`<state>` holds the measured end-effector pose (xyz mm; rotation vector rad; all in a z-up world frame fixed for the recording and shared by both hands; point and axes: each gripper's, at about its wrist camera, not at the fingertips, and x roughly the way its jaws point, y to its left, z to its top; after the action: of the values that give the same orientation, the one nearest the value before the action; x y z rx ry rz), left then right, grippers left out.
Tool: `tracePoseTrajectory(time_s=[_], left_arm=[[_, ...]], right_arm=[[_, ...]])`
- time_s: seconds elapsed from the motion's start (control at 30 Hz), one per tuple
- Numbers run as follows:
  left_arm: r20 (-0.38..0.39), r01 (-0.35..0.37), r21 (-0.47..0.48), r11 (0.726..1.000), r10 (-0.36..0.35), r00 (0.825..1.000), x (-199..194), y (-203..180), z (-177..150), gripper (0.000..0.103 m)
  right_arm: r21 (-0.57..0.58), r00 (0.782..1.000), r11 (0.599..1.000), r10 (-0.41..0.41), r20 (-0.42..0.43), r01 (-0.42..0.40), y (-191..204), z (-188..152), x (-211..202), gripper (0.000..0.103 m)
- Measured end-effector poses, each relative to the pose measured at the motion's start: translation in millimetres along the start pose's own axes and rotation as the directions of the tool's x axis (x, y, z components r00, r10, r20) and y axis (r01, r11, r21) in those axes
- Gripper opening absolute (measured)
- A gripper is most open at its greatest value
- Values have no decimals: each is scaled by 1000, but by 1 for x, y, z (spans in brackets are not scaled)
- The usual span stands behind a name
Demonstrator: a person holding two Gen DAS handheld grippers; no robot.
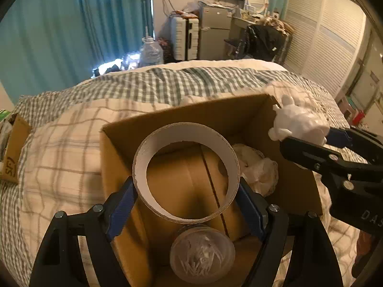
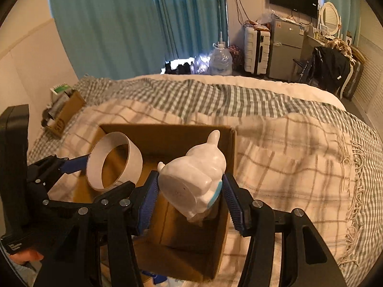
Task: Organize objects
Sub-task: 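Carry the tape roll and figurine into the cardboard box and release both, then move the right gripper toward the grey plastic hook beside the box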
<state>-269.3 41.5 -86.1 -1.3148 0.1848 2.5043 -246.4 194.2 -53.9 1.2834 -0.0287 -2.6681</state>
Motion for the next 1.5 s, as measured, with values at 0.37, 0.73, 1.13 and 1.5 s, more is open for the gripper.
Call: tracePoseTrajectory(time_s=[0.37,0.73,1.13,1.5], left_arm=[[47,-75,-62,995,78,996,-76,15,1,100],[200,-174,-54,983,181,963,-225,26,-41,103],[82,-216,-148,965,230,970,-198,43,-162,103],[0,-259,-237,936,267,964,-149,66,-221,103]], right_arm=[[-15,989,993,-112,95,114,12,15,-87,73],[-106,968,979,-153,200,176,74,-14,-226,92],[-176,984,972,-135,115,154,110,-117,-182,98],[-298,972,954,-68,-225,-2,145,-189,-34,94]])
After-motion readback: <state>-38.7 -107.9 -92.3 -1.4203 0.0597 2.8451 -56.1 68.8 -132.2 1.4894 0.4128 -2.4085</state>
